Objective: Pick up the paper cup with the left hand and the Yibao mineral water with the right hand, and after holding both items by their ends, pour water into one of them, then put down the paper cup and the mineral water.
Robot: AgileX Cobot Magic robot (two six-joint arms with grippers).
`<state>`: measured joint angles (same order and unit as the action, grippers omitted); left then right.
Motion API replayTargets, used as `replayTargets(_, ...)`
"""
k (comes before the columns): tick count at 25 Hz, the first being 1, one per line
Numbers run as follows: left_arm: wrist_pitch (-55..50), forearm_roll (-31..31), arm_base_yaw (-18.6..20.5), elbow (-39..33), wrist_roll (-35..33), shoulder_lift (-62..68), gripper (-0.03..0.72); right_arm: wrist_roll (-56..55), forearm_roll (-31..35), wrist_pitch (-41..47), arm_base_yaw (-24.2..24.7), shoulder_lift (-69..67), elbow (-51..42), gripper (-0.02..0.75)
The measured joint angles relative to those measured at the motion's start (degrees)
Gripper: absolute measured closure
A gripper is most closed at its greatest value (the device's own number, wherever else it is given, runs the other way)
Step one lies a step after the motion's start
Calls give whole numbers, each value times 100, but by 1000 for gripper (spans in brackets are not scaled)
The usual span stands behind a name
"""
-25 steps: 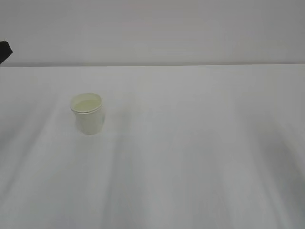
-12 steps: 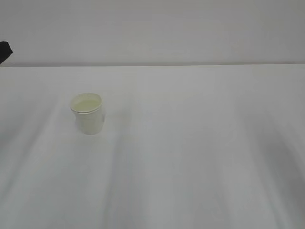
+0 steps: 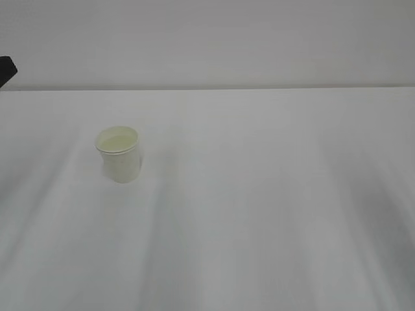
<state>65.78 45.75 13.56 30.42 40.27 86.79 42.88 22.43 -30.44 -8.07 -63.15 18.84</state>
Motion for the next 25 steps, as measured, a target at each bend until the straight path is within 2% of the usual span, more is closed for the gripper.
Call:
replayTargets(16, 0, -98, 0, 0, 0, 0, 275, 0, 0, 0, 0, 0, 0, 293)
replayTargets(25, 0, -75, 0, 0, 0, 0, 196, 0, 0, 0, 0, 0, 0, 293)
